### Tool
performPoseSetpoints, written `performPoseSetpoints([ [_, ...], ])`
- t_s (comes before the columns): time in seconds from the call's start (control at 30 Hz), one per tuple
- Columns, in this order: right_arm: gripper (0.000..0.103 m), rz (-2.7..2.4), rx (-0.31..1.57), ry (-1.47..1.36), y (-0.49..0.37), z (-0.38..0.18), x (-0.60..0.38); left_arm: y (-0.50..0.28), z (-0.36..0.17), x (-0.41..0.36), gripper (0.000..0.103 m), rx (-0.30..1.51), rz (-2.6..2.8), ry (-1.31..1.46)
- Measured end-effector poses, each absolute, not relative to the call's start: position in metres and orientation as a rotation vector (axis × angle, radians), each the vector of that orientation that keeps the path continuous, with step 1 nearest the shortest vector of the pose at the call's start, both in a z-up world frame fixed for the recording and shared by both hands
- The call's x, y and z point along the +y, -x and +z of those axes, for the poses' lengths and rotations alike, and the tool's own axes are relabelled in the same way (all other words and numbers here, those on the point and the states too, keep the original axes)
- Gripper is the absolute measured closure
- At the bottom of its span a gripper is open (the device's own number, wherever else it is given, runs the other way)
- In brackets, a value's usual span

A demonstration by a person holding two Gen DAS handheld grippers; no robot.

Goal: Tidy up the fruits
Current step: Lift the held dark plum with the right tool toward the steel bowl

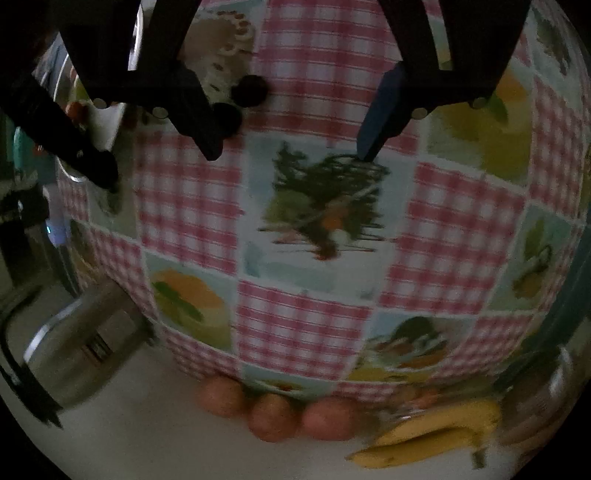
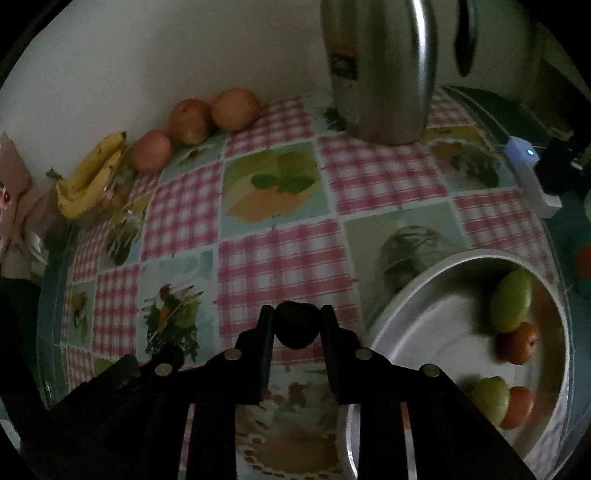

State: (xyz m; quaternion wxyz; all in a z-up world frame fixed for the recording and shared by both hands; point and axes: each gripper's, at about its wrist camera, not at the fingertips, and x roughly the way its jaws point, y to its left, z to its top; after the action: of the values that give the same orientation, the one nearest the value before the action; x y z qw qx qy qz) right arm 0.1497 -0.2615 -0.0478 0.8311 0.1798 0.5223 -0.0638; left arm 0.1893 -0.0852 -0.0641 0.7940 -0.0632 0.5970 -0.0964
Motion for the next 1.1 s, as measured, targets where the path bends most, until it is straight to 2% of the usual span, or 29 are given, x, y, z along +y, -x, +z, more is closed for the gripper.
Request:
performPoseSetpoints([
  [0.2, 0.077, -0.148, 1.105, -0.417, -0.145, -0.045, -0.278, -0.183, -0.070, -0.117, 0.035, 1.302, -0.283, 0.082],
  [0.47, 0.077, -0.148, 1.115, -0.428, -0.142, -0.048, -0.287, -0.181, -0.087, -0.141, 0.038, 1.328, -0.299, 0.044],
  [0.73, 0.077, -0.148, 1.128, -0.448, -0.140, -0.051, -0.290, -0.179, -0.091, -0.139, 0.052, 1.320, -0.288, 0.051],
  [0.9, 0.077, -0.147, 1.131, -0.452, -0.140, -0.051, -0.289, -0.181, -0.092, -0.138, 0.068, 1.315, -0.283, 0.049],
  [1.0, 0.077, -0.148, 1.135, -0.454, -0.140, -0.052, -0.289, -0.180, -0.092, -0.138, 0.073, 1.319, -0.294, 0.067],
  [1.1, 0.077, -0.150, 1.138, -0.454, -0.140, -0.053, -0.289, -0.179, -0.091, -0.137, 0.074, 1.322, -0.300, 0.079],
])
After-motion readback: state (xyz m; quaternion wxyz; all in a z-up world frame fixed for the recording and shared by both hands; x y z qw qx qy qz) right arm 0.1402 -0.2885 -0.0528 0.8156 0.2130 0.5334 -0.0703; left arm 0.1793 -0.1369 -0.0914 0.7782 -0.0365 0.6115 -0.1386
